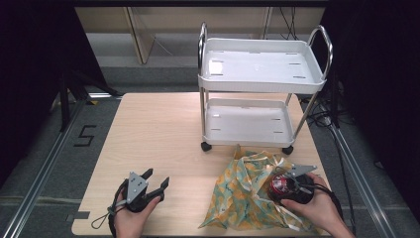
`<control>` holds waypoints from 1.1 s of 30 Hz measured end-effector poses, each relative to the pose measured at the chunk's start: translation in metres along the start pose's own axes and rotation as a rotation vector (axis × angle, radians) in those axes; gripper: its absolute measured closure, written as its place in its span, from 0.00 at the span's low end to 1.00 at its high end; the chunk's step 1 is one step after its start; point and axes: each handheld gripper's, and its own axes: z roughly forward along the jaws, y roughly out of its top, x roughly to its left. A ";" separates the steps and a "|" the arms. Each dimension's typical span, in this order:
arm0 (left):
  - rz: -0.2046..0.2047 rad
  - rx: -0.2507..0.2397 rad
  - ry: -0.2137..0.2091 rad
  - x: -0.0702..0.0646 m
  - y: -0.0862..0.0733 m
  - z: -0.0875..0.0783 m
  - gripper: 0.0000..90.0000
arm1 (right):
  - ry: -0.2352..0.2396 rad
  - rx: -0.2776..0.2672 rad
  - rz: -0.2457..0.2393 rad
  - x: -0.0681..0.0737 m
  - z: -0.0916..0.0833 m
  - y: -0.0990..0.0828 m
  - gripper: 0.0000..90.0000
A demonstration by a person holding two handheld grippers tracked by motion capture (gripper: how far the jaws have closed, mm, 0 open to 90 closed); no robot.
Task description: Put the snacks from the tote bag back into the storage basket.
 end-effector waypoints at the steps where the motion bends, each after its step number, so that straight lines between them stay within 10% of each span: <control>1: -0.001 0.000 -0.001 0.000 0.000 0.000 0.39 | -0.005 -0.005 -0.012 -0.001 0.000 -0.001 0.29; 33: 0.004 -0.002 0.000 -0.001 0.000 0.000 0.39 | -0.052 -0.102 0.029 -0.012 -0.049 0.012 0.29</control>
